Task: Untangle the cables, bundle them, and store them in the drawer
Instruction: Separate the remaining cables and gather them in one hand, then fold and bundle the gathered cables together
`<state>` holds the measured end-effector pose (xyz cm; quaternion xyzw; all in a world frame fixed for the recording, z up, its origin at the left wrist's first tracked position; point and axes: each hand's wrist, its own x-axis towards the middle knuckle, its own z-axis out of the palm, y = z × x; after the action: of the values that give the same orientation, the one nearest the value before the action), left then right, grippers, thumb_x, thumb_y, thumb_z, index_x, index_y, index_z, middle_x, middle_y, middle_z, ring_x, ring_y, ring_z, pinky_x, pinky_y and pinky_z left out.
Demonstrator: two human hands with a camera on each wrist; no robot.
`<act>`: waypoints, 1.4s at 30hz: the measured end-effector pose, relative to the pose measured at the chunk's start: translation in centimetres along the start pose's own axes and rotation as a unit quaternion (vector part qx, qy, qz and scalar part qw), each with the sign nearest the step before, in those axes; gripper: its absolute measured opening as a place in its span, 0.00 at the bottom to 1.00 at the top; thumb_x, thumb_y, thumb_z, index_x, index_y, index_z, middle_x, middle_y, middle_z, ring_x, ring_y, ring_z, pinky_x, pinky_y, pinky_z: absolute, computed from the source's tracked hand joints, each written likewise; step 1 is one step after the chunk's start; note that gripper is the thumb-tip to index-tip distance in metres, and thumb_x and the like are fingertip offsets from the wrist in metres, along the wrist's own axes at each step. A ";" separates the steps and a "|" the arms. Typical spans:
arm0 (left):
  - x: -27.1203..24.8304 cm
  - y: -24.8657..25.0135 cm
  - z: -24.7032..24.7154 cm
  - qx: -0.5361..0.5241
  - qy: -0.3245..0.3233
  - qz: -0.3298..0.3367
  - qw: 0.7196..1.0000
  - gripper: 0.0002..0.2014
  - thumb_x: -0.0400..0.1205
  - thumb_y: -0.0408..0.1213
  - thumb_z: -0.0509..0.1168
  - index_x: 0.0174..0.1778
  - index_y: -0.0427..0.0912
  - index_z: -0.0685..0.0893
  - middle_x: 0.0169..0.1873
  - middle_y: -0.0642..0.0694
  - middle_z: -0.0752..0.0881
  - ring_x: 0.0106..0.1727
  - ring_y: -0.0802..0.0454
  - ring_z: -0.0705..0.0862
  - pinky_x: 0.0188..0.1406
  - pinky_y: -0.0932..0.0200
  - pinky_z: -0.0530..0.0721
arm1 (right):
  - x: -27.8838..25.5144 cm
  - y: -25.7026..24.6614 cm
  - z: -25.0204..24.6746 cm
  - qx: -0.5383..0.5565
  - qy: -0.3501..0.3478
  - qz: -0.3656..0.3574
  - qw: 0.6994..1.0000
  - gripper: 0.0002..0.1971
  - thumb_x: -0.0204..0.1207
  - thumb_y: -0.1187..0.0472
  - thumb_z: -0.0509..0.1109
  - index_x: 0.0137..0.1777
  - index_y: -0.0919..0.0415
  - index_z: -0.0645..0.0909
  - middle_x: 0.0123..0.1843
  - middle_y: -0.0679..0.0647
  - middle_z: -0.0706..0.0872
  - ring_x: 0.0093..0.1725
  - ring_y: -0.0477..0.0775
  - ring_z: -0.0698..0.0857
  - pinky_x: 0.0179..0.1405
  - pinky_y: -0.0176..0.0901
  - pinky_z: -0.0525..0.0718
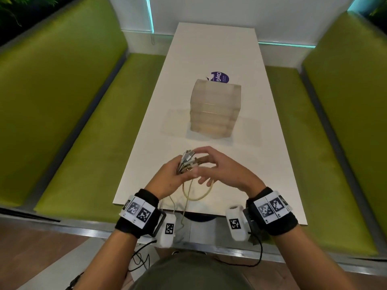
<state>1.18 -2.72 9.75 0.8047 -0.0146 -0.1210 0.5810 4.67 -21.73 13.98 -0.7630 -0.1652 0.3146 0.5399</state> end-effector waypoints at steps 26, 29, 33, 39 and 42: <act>-0.5 1.4 -2.2 -0.244 0.131 0.005 0.961 0.11 0.85 0.42 0.59 0.40 0.41 0.75 0.24 0.53 0.70 0.22 0.58 0.60 0.21 0.65 0.60 | 0.4 6.7 2.8 -0.274 -0.208 0.258 0.903 0.16 0.80 0.56 0.67 0.65 0.60 0.78 0.35 0.56 0.81 0.16 0.48 0.80 0.19 0.36 0.80; -0.6 1.6 -2.6 -0.247 0.136 0.006 0.960 0.11 0.85 0.43 0.59 0.39 0.41 0.74 0.24 0.54 0.70 0.22 0.57 0.60 0.21 0.64 0.60 | 0.3 7.3 2.9 -0.312 -0.263 0.284 0.868 0.14 0.80 0.57 0.66 0.59 0.65 0.83 0.31 0.53 0.80 0.15 0.47 0.76 0.16 0.34 0.76; -0.9 1.8 -2.7 -0.254 0.137 0.006 0.958 0.11 0.82 0.45 0.60 0.40 0.41 0.74 0.24 0.53 0.69 0.22 0.57 0.60 0.22 0.64 0.60 | 0.3 7.4 2.8 -0.234 -0.227 0.274 0.905 0.17 0.86 0.58 0.57 0.70 0.61 0.75 0.42 0.56 0.87 0.19 0.49 0.83 0.16 0.35 0.79; -1.0 2.4 -1.6 -0.234 0.112 0.012 0.966 0.08 0.83 0.37 0.63 0.37 0.48 0.75 0.24 0.55 0.63 0.23 0.57 0.60 0.23 0.65 0.62 | 1.5 6.1 1.4 -0.185 -0.063 0.099 0.976 0.17 0.84 0.63 0.57 0.71 0.55 0.76 0.56 0.52 0.86 0.43 0.53 0.89 0.38 0.41 0.87; -0.6 2.7 -0.5 -0.253 0.092 0.015 0.963 0.08 0.84 0.37 0.62 0.39 0.45 0.73 0.24 0.54 0.64 0.24 0.58 0.61 0.24 0.64 0.65 | 1.5 4.1 1.3 -0.092 -0.071 0.000 0.993 0.26 0.80 0.60 0.68 0.77 0.51 0.68 0.71 0.47 0.78 0.69 0.45 0.79 0.70 0.46 0.79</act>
<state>1.02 -3.04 12.58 0.6389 0.0581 -0.0375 0.7662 4.59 -21.35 9.43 -0.7853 -0.2311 0.3517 0.4542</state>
